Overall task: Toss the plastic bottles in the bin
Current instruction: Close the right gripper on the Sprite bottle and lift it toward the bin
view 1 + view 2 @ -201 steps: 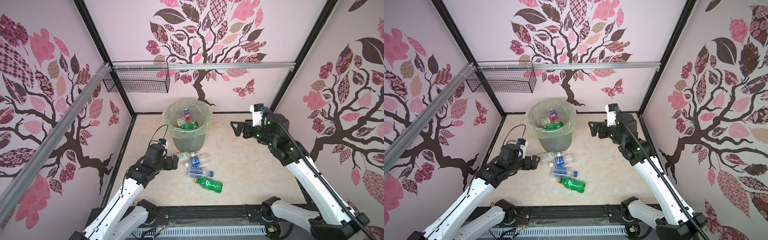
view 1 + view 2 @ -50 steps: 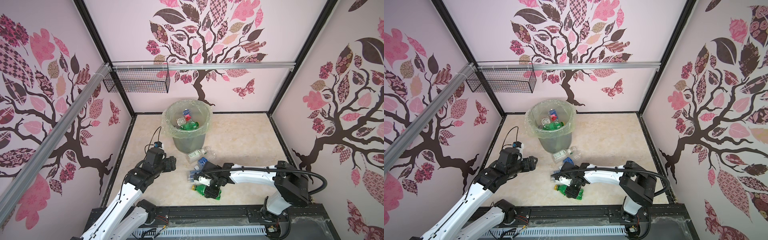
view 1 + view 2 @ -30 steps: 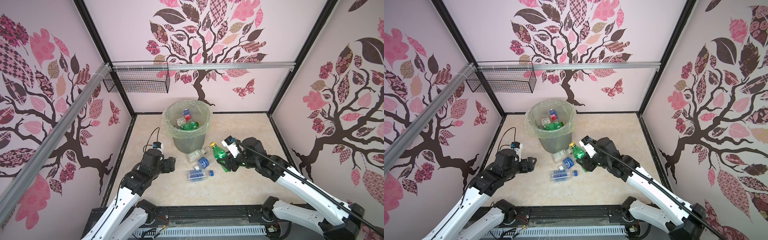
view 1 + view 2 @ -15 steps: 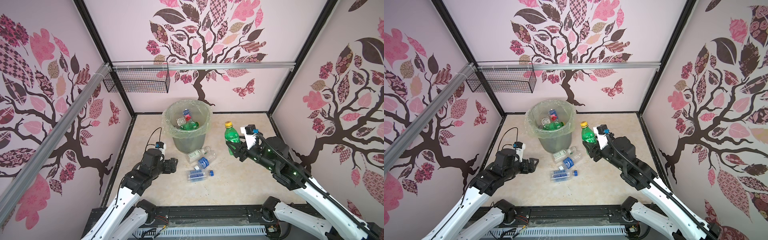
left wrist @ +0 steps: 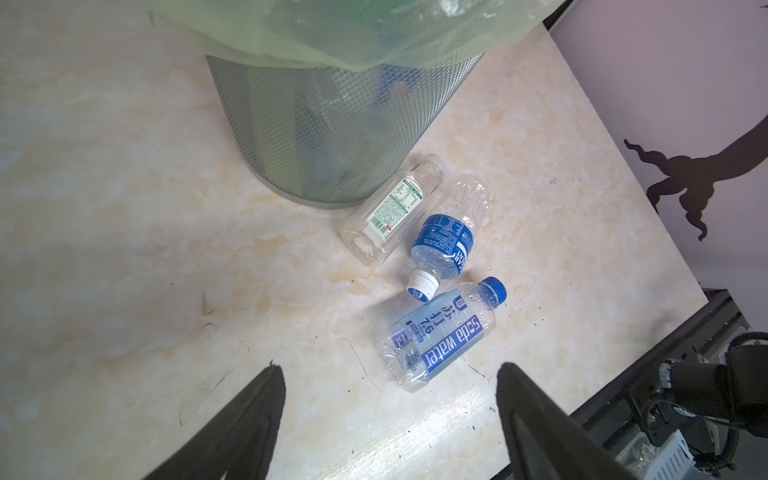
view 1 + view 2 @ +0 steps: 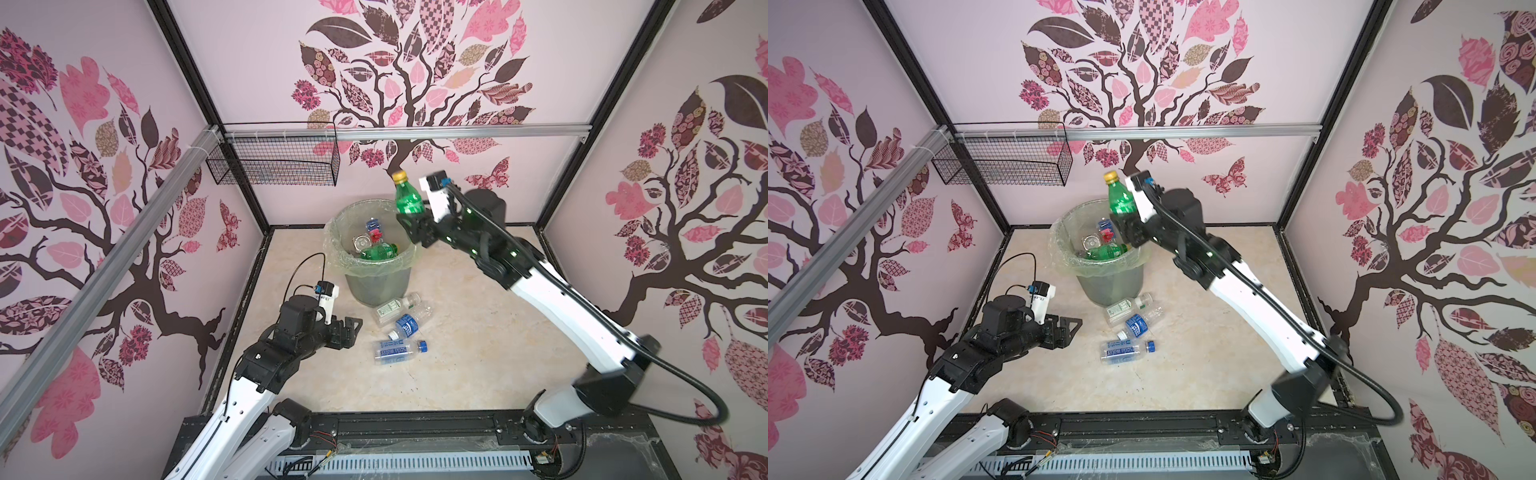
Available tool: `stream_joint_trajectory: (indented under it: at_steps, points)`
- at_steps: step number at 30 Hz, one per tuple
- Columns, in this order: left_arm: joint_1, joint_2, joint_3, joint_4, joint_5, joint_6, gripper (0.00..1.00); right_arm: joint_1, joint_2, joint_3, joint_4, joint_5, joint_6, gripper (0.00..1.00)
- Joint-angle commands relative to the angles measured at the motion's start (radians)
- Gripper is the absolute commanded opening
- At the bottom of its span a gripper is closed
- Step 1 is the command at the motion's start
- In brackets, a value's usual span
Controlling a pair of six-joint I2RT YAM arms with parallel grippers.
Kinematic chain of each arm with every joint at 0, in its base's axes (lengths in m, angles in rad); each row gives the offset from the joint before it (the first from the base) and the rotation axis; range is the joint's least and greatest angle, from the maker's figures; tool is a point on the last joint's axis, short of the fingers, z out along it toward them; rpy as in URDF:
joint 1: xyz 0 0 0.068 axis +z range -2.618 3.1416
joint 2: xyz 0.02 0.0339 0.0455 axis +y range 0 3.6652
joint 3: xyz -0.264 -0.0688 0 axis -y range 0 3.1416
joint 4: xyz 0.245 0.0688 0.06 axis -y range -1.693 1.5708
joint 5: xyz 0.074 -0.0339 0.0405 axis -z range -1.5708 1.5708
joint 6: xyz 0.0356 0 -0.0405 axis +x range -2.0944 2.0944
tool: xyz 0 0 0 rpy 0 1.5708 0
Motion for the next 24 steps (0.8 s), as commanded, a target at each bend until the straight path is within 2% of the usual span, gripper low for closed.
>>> stream_joint_trajectory:
  at_steps: [1,2,4,10,19,23,24]
  points:
    - [0.004,-0.037,0.076,-0.055,0.028,0.042,0.84,-0.015,0.197,0.25,-0.203,0.03,-0.005,0.83]
    - [0.002,-0.053,0.082,-0.068,0.009,0.04,0.84,-0.017,0.224,0.29,-0.232,0.033,-0.003,0.85]
    - [0.002,-0.091,0.073,-0.05,0.018,0.033,0.84,-0.017,0.216,0.268,-0.227,0.032,-0.003,0.88]
    - [0.002,-0.077,0.074,-0.039,0.068,0.037,0.84,-0.023,-0.044,-0.078,-0.066,0.079,-0.006,0.97]
    - [0.002,0.022,0.084,0.029,0.188,0.082,0.84,-0.04,-0.439,-0.518,0.013,0.23,0.074,0.99]
    - [-0.007,0.111,0.116,-0.01,0.264,0.153,0.83,-0.101,-0.559,-0.685,-0.01,0.257,0.128,0.99]
    - [-0.027,0.137,0.125,-0.032,0.247,0.176,0.83,-0.124,-0.583,-0.723,-0.015,0.25,0.147,0.99]
